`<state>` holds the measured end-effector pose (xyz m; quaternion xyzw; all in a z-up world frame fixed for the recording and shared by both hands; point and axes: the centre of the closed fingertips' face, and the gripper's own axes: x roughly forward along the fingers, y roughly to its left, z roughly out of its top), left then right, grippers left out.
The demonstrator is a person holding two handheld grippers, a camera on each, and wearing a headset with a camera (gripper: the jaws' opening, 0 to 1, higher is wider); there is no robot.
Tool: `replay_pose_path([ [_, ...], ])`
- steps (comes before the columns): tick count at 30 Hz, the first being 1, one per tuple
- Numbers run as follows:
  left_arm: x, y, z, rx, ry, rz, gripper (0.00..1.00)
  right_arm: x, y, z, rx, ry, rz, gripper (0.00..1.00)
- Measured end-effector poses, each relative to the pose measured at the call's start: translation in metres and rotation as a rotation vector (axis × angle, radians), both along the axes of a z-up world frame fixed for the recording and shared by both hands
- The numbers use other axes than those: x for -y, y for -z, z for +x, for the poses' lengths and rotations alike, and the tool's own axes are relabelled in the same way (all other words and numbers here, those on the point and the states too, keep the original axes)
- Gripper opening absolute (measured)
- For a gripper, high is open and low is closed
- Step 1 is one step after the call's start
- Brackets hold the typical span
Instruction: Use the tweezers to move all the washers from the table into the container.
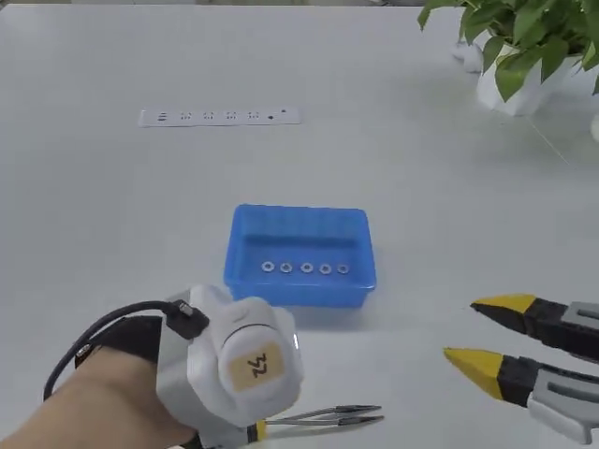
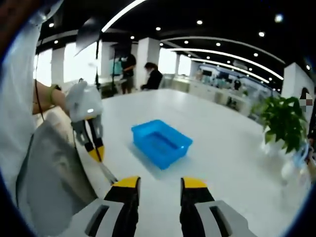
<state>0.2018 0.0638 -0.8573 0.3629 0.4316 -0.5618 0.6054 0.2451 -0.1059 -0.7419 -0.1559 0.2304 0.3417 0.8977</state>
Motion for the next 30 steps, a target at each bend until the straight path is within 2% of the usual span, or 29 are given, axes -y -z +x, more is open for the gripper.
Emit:
replay_pose_path([
  [5,-0.001,0.002,0.0,-0.007,0.004,0.029,0.0,0.03,-0.01,0.007,0.086,0.112,-0.003,0.33],
  [8,-0.003,0.003,-0.001,-0.015,0.008,0.053,0.0,0.041,-0.023,0.01,0.152,0.155,0.047,0.39],
  [11,-0.005,0.005,-0.001,-0.006,0.021,0.076,0.0,0.046,-0.036,0.014,0.224,0.166,0.088,0.48],
  [13,-0.005,0.006,-0.001,-0.007,0.023,0.088,0.0,0.048,-0.044,0.015,0.266,0.174,0.146,0.55],
  [15,-0.007,0.007,-0.003,-0.012,0.028,0.101,0.0,0.05,-0.05,0.016,0.304,0.179,0.197,0.65],
  [16,-0.007,0.008,-0.002,-0.011,0.029,0.105,0.0,0.051,-0.052,0.016,0.323,0.177,0.214,0.72],
  [19,-0.008,0.008,-0.003,-0.012,0.029,0.116,0.0,0.057,-0.065,0.019,0.4,0.207,0.331,0.96],
  [20,-0.008,0.009,-0.003,-0.013,0.027,0.118,0.0,0.058,-0.068,0.017,0.414,0.211,0.364,0.99],
  [21,-0.008,0.009,-0.003,-0.014,0.024,0.119,0.0,0.06,-0.068,0.015,0.407,0.223,0.398,0.98],
  [22,-0.008,0.008,-0.003,-0.015,0.021,0.12,0.0,0.06,-0.073,0.016,0.424,0.227,0.441,0.99],
  [26,-0.009,0.008,-0.002,-0.006,0.015,0.133,0.0,0.062,-0.066,0.018,0.43,0.243,0.423,0.99],
  [30,-0.012,0.007,-0.001,0.019,0.012,0.146,0.0,0.058,-0.048,0.017,0.409,0.226,0.315,0.99],
])
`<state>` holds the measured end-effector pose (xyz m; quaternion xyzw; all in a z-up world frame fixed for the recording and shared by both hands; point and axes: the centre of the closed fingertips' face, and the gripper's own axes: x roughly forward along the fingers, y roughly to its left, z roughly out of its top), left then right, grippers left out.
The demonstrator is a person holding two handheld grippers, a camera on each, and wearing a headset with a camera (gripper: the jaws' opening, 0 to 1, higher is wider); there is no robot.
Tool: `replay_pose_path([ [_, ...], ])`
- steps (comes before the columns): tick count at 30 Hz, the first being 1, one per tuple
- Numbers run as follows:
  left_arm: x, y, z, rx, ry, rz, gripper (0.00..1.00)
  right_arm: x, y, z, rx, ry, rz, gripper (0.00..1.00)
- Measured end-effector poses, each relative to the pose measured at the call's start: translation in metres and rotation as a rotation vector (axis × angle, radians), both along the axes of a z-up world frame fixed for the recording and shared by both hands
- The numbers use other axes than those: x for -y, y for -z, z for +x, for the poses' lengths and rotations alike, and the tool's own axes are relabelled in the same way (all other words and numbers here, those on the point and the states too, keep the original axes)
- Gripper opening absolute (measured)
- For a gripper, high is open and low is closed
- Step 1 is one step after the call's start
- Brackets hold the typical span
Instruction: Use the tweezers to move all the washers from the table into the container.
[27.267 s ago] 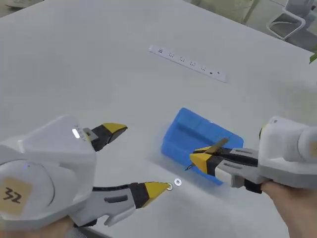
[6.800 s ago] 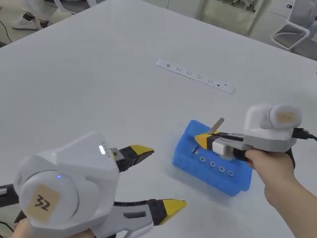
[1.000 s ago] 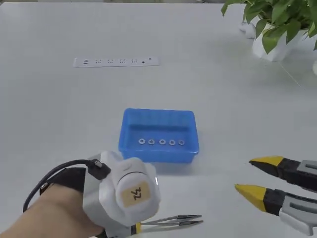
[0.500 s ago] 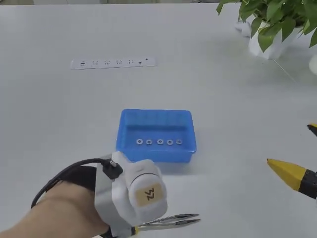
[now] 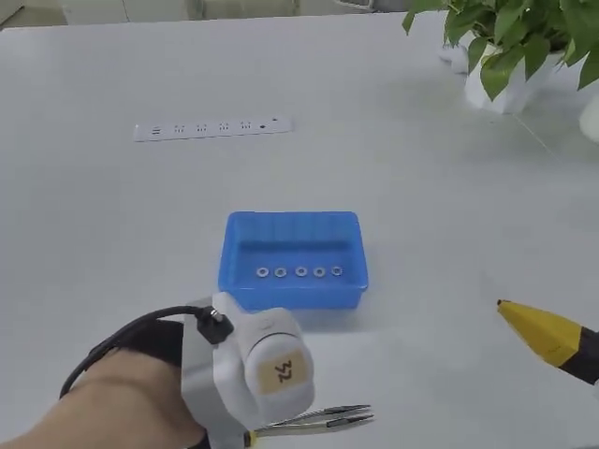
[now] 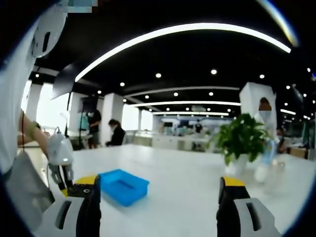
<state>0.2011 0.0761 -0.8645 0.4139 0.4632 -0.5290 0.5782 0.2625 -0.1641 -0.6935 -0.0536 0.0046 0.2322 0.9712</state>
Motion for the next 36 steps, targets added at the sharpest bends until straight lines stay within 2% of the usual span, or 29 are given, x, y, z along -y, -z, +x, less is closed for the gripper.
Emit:
replay_pose_path([
  [1,0.0,0.0,0.0,0.001,-0.007,-0.002,0.0,-0.001,0.003,-0.001,-0.014,-0.006,-0.019,0.99],
  [4,-0.001,-0.001,0.0,0.006,-0.027,-0.016,0.05,-0.001,0.004,0.0,-0.017,-0.009,-0.021,0.99],
  [6,-0.001,-0.004,0.001,0.021,-0.04,-0.031,0.08,0.0,0.008,0.0,-0.023,-0.017,-0.041,0.99],
  [8,0.001,-0.007,0.002,0.039,-0.088,-0.071,0.14,-0.003,0.01,-0.001,-0.033,-0.034,-0.046,0.99],
  [11,0.003,-0.016,0.001,0.054,-0.21,-0.17,0.22,-0.007,0.016,-0.003,-0.052,-0.053,-0.068,0.99],
  [14,0.001,-0.022,0.001,0.078,-0.307,-0.239,0.29,-0.008,0.021,-0.003,-0.064,-0.058,-0.094,0.99],
  [15,0.0,-0.028,0.003,0.104,-0.369,-0.293,0.33,-0.008,0.024,-0.003,-0.075,-0.061,-0.108,0.99],
  [17,-0.001,-0.035,0.005,0.123,-0.443,-0.35,0.41,-0.008,0.032,-0.004,-0.102,-0.07,-0.143,0.99],
  [21,-0.006,-0.06,0.011,0.188,-0.577,-0.499,0.49,-0.01,0.037,-0.005,-0.13,-0.083,-0.141,0.99],
  [22,-0.008,-0.07,0.013,0.216,-0.612,-0.547,0.52,-0.009,0.039,-0.005,-0.141,-0.084,-0.138,0.99],
  [24,-0.012,-0.081,0.016,0.255,-0.65,-0.602,0.58,-0.009,0.041,-0.005,-0.154,-0.086,-0.134,0.99],
  [25,-0.016,-0.09,0.018,0.283,-0.686,-0.648,0.61,-0.009,0.042,-0.006,-0.161,-0.087,-0.136,0.99],
  [27,-0.021,-0.098,0.021,0.32,-0.719,-0.69,0.66,-0.009,0.043,-0.006,-0.166,-0.087,-0.14,0.99],
  [28,-0.024,-0.104,0.024,0.351,-0.739,-0.717,0.68,-0.009,0.043,-0.006,-0.167,-0.086,-0.141,0.99],
  [30,-0.029,-0.112,0.026,0.383,-0.777,-0.752,0.74,-0.009,0.043,-0.006,-0.17,-0.082,-0.138,0.99],
  [34,-0.032,-0.129,0.03,0.445,-0.836,-0.827,0.84,-0.007,0.045,-0.006,-0.184,-0.074,-0.138,0.99],
  [36,-0.034,-0.138,0.033,0.494,-0.865,-0.864,0.91,-0.007,0.048,-0.006,-0.197,-0.075,-0.147,0.99],
])
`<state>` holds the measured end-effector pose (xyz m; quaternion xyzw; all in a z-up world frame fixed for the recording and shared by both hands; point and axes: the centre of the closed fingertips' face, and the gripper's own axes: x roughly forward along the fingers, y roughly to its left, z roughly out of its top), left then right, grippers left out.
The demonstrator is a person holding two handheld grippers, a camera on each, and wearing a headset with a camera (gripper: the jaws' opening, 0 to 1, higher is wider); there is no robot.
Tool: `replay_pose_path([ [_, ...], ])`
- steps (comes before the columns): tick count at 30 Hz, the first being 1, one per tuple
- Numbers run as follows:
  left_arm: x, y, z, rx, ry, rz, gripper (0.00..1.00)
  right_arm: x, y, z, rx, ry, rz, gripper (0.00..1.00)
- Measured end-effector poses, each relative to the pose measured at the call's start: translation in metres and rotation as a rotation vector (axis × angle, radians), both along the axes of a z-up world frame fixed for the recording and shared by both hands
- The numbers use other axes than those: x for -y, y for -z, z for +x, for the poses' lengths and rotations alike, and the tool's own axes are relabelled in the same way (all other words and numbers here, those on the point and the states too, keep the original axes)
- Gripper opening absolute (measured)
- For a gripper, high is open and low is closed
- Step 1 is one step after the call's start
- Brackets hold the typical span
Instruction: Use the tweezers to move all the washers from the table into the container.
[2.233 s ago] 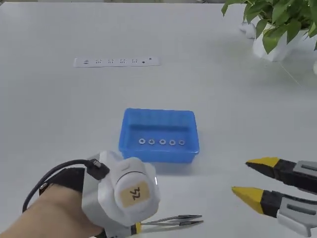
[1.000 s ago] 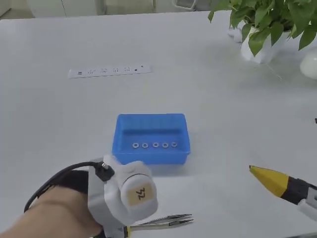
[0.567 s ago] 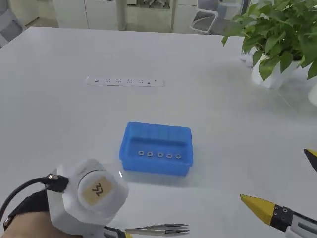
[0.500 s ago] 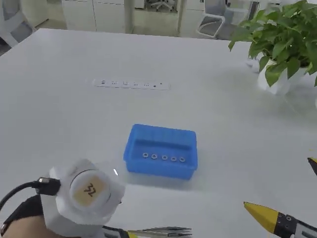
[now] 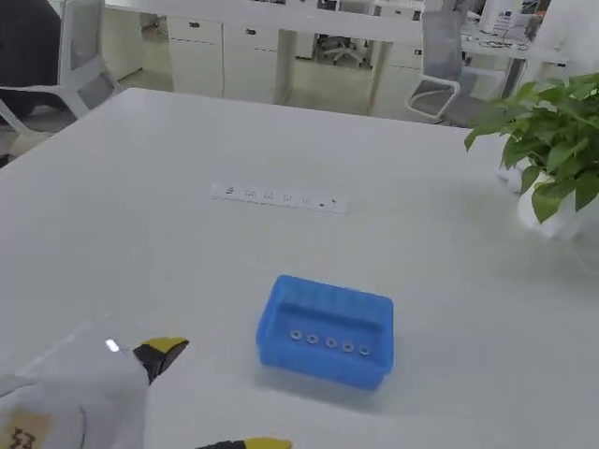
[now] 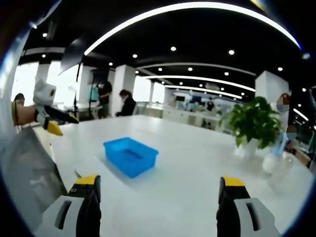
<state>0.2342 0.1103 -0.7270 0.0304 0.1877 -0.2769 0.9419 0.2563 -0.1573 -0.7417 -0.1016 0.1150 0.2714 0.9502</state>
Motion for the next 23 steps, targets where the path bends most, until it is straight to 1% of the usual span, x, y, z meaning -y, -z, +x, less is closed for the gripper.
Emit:
replay_pose_path([
  [1,0.0,-0.004,0.001,0.015,-0.022,-0.02,0.93,0.0,0.001,0.0,-0.003,-0.001,-0.001,0.99],
  [2,0.0,-0.006,0.001,0.021,-0.03,-0.03,0.96,0.0,0.001,0.0,-0.007,-0.002,0.002,0.99],
  [3,0.0,-0.012,0.002,0.051,-0.048,-0.058,0.98,0.0,0.001,-0.001,-0.008,-0.003,0.006,0.99],
  [4,0.0,-0.016,0.002,0.066,-0.058,-0.077,0.99,0.0,0.002,-0.001,-0.011,-0.003,0.012,0.99],
  [5,-0.001,-0.023,0.003,0.094,-0.081,-0.098,0.99,0.0,0.002,-0.001,-0.013,-0.004,0.014,0.99],
  [8,-0.004,-0.034,0.002,0.158,-0.125,-0.147,0.99,-0.004,0.003,-0.002,-0.018,-0.024,0.016,0.99],
  [9,-0.005,-0.034,0.001,0.161,-0.138,-0.157,0.99,-0.005,0.003,-0.002,-0.019,-0.03,0.016,0.99],
  [10,-0.005,-0.035,0.0,0.171,-0.151,-0.171,0.99,-0.006,0.004,-0.003,-0.021,-0.036,0.016,0.99],
  [13,-0.006,-0.034,-0.002,0.195,-0.171,-0.184,0.99,-0.006,0.003,-0.003,-0.022,-0.038,0.028,0.99],
  [14,-0.006,-0.033,-0.002,0.194,-0.177,-0.187,0.99,-0.005,0.002,-0.002,-0.021,-0.037,0.037,0.99],
  [15,-0.006,-0.031,-0.002,0.194,-0.18,-0.176,0.99,-0.005,0.002,-0.002,-0.019,-0.035,0.039,0.99],
  [16,-0.008,-0.03,-0.001,0.208,-0.185,-0.144,0.99,-0.004,0.002,-0.002,-0.018,-0.033,0.039,0.99],
  [17,-0.009,-0.029,0.0,0.211,-0.191,-0.117,0.99,-0.004,0.002,-0.002,-0.016,-0.031,0.039,0.99],
  [21,-0.012,-0.027,0.002,0.228,-0.211,-0.107,0.99,-0.002,0.002,-0.001,-0.016,-0.025,0.031,0.99],
  [23,-0.015,-0.025,0.004,0.226,-0.221,-0.098,0.99,-0.001,0.002,-0.001,-0.015,-0.024,0.03,0.96],
])
